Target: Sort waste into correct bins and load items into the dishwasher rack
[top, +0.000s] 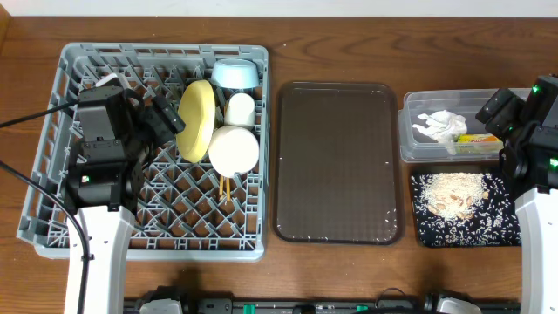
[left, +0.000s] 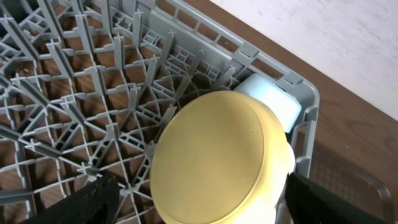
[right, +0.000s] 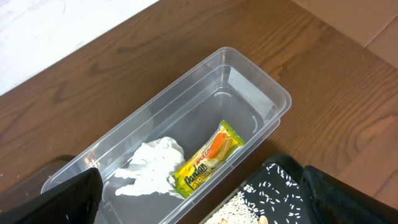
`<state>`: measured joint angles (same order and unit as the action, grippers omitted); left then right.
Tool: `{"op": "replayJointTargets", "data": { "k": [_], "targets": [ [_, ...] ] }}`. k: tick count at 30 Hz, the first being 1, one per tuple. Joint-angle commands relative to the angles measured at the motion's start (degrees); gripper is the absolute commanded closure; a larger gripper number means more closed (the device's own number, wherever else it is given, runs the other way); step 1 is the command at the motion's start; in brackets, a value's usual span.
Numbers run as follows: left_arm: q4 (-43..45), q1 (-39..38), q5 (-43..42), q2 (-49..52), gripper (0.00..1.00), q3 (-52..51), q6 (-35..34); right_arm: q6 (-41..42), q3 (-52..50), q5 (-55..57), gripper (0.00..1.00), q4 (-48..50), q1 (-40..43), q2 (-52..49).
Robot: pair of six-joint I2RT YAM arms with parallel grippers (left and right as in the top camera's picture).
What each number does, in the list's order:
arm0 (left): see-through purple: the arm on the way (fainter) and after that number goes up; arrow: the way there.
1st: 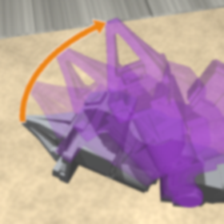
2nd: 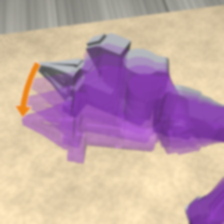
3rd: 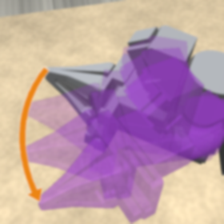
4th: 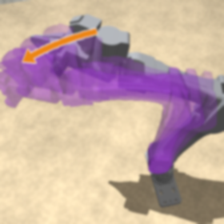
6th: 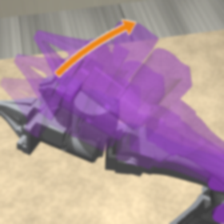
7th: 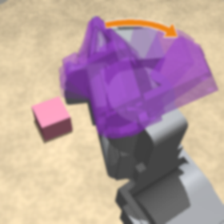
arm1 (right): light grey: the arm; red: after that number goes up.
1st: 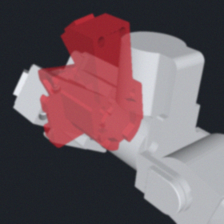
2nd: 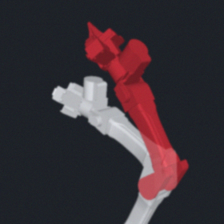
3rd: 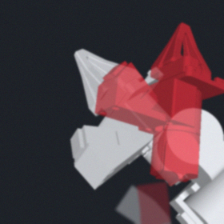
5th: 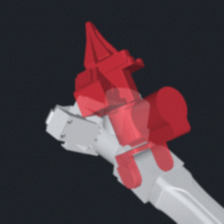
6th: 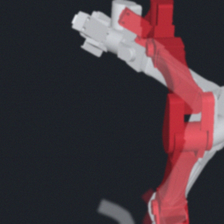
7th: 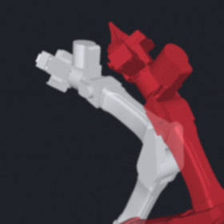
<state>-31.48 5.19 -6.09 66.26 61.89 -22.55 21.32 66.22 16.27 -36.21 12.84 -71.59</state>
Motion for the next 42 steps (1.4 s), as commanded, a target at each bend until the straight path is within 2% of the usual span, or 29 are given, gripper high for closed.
{"op": "replayJointTargets", "data": {
  "k": [1, 33, 38, 42],
  "targets": [
    [0.0, 0.3, -0.8, -0.3, 0.13, -0.1, -0.3, -0.2, 0.4, 0.2, 0.01, -0.1, 0.3, 0.3],
    [0.0, 0.3, -0.8, -0.3, 0.11, -0.1, -0.3, -0.2, 0.3, 0.2, 0.0, -0.1, 0.1, 0.9],
    [0.0, 0.3, -0.8, -0.3, 0.11, -0.1, -0.3, -0.2, 0.0, 0.2, 0.01, -0.1, -2.9, 4.6],
    [0.0, 0.3, -0.8, -0.3, 0.11, -0.1, -0.3, -0.2, -1.4, 0.2, 0.01, -0.1, -8.9, 9.3]
  ]
}}
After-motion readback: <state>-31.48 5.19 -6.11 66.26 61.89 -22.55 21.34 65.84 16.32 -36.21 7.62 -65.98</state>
